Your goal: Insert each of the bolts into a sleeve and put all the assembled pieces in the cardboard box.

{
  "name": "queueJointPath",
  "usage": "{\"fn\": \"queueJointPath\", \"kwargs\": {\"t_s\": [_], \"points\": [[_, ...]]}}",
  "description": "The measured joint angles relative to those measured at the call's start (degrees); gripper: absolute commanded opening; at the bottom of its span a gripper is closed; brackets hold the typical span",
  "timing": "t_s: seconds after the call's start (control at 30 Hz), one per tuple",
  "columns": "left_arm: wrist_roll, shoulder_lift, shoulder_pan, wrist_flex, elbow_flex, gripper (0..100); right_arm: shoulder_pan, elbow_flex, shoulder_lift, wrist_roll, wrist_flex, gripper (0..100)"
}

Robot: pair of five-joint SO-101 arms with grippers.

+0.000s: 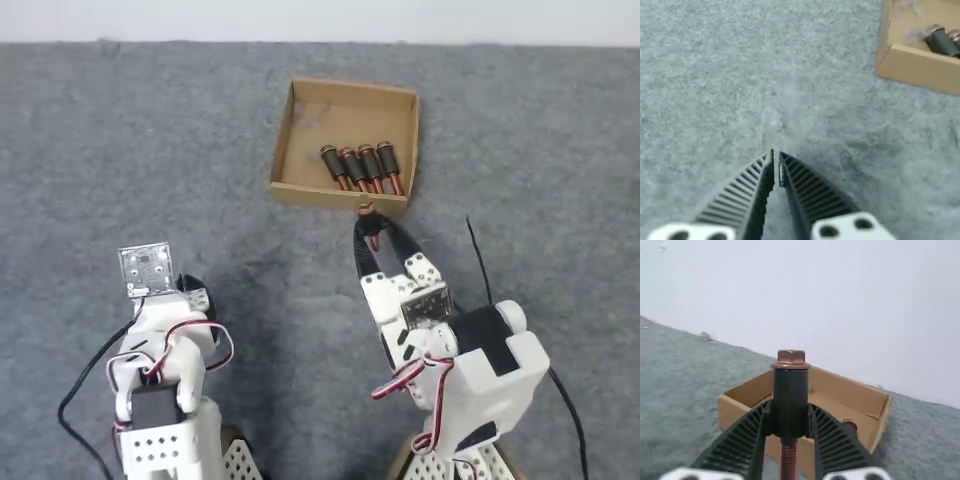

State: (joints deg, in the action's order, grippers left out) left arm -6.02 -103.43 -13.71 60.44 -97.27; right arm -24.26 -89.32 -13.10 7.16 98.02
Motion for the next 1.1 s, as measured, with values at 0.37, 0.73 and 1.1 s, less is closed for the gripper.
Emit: {"fn": "queueJointPath", "kwargs": {"t_s": [0.37, 0.73, 1.1], "points": [[1.58, 0.0, 0.0, 0.18, 0.0, 1, 5.71, 11.78, 0.0, 0.0, -10.81, 0.6], [2.02, 0.0, 0.0, 0.09, 0.0, 1, 6.59, 27.16, -0.09, 0.0, -28.13, 0.6], [2.02, 0.0, 0.0, 0.0, 0.0, 1, 6.68, 44.66, -0.18, 0.0, -54.24, 0.6]]}}
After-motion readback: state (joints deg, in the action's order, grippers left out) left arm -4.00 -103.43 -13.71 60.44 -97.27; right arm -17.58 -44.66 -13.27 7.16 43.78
